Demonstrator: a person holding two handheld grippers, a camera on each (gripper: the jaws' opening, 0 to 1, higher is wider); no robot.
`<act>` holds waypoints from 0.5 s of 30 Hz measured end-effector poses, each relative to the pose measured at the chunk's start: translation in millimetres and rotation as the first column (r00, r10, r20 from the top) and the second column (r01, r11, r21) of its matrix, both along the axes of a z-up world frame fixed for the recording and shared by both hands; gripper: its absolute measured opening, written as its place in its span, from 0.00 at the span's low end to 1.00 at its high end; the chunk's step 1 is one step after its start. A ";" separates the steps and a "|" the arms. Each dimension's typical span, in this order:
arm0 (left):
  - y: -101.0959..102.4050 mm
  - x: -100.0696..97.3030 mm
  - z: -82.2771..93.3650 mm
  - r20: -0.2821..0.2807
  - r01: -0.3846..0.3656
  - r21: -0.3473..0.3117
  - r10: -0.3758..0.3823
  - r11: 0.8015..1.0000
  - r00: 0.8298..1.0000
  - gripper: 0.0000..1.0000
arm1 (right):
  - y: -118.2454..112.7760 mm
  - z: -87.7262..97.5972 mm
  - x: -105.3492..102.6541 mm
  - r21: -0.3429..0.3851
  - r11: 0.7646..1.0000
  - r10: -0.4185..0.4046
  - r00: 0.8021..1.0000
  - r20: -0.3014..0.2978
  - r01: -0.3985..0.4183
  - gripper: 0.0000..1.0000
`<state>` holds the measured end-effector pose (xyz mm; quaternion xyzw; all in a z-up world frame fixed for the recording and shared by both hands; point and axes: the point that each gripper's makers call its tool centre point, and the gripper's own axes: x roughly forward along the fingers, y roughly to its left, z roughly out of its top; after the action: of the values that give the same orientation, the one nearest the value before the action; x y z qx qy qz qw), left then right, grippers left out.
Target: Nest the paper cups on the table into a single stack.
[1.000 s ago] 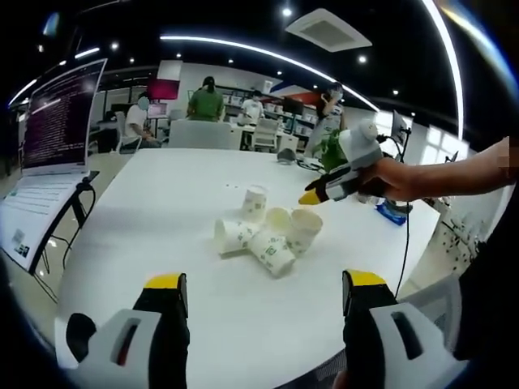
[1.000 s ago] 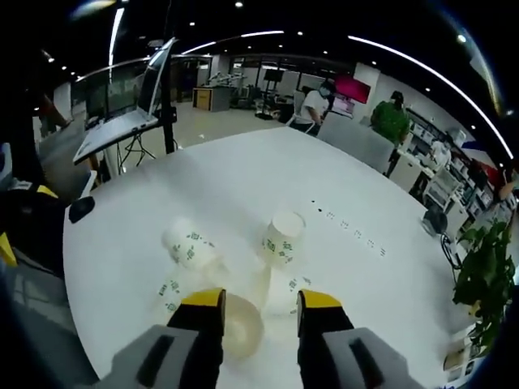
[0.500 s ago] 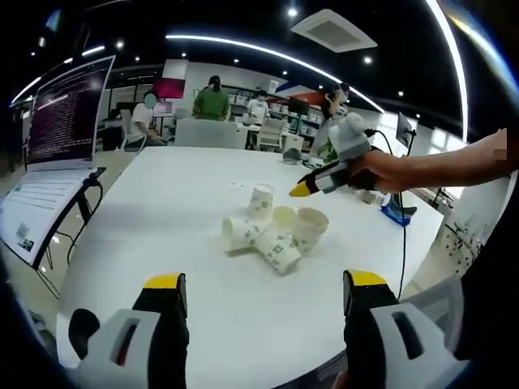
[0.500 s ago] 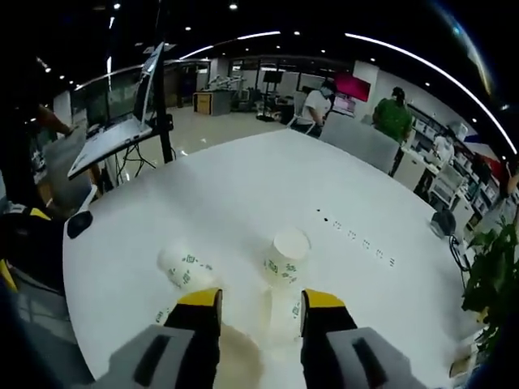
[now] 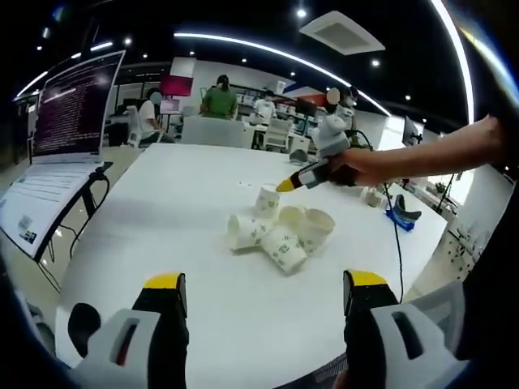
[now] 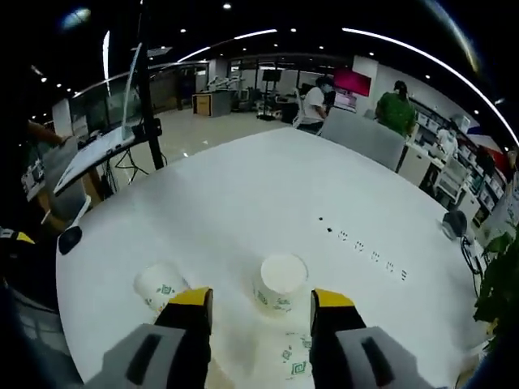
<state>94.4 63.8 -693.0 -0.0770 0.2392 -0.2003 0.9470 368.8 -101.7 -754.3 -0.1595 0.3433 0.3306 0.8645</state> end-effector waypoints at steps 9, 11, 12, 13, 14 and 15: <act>1.0 -0.4 -5.9 -0.019 0.011 0.008 -0.011 1.000 1.000 0.77 | 8.4 -15.3 12.7 -0.017 1.000 -0.020 0.999 -0.041 0.019 0.47; 2.9 -0.6 -5.7 -0.020 0.007 0.006 -0.007 1.000 1.000 0.77 | 9.4 -20.8 18.4 -0.029 0.999 -0.026 0.998 -0.050 0.024 0.47; 3.6 -0.7 -5.9 -0.021 0.005 0.005 -0.005 1.000 1.000 0.77 | 8.8 -19.5 17.8 -0.031 0.999 -0.028 0.998 -0.056 0.027 0.47; 4.5 -0.9 -6.4 -0.024 0.003 0.007 -0.003 1.000 1.000 0.77 | 9.4 -19.6 17.6 -0.030 0.999 -0.033 0.997 -0.064 0.031 0.46; 5.1 -1.2 -7.1 -0.027 0.003 0.008 -0.003 1.000 1.000 0.77 | 12.0 -21.4 20.3 -0.031 0.999 -0.035 0.997 -0.069 0.033 0.46; 5.4 -1.6 -7.6 -0.029 0.002 0.009 -0.002 1.000 1.000 0.77 | 14.4 -24.5 21.4 -0.037 0.999 -0.036 0.996 -0.079 0.033 0.46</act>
<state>92.8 69.2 -700.6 -0.0756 0.2540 -0.1992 0.9434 390.2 -87.4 -778.8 -0.1556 0.3861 0.3156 0.8527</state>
